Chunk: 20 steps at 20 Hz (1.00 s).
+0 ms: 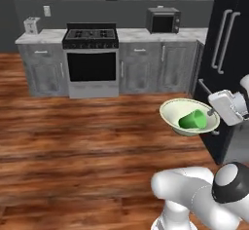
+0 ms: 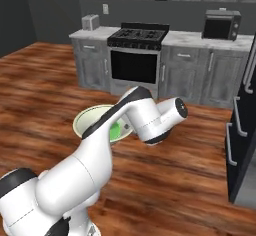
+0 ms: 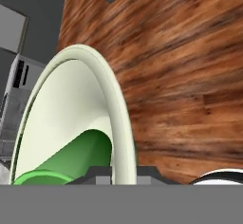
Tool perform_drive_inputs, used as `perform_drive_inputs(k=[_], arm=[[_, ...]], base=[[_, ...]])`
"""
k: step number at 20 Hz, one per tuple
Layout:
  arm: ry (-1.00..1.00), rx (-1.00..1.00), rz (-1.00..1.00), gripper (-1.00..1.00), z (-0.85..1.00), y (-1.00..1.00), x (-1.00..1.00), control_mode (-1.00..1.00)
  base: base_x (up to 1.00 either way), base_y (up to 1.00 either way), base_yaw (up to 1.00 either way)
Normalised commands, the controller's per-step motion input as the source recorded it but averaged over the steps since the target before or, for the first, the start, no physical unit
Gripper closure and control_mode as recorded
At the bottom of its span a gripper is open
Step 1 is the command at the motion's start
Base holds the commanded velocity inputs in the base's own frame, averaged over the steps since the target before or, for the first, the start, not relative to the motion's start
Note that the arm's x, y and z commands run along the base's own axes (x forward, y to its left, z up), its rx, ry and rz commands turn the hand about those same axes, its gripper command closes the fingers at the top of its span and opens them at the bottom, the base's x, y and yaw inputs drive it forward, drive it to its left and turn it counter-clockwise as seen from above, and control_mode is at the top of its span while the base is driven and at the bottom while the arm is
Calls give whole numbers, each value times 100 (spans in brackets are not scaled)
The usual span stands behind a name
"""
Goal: Place the cup inside the bowl on the dining table and move the bowl to any counter.
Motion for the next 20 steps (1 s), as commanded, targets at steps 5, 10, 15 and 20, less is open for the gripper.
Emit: perform_drive_inputs(k=[5, 10, 15, 20], arm=[[0, 0, 0, 100, 0, 0, 0, 100], [0, 0, 0, 100, 0, 0, 0, 100], [0, 0, 0, 100, 0, 0, 0, 100], [0, 0, 0, 100, 0, 0, 0, 100]], base=[[100, -44, 0], [100, -48, 0], [100, -33, 0], [68, -1, 0]])
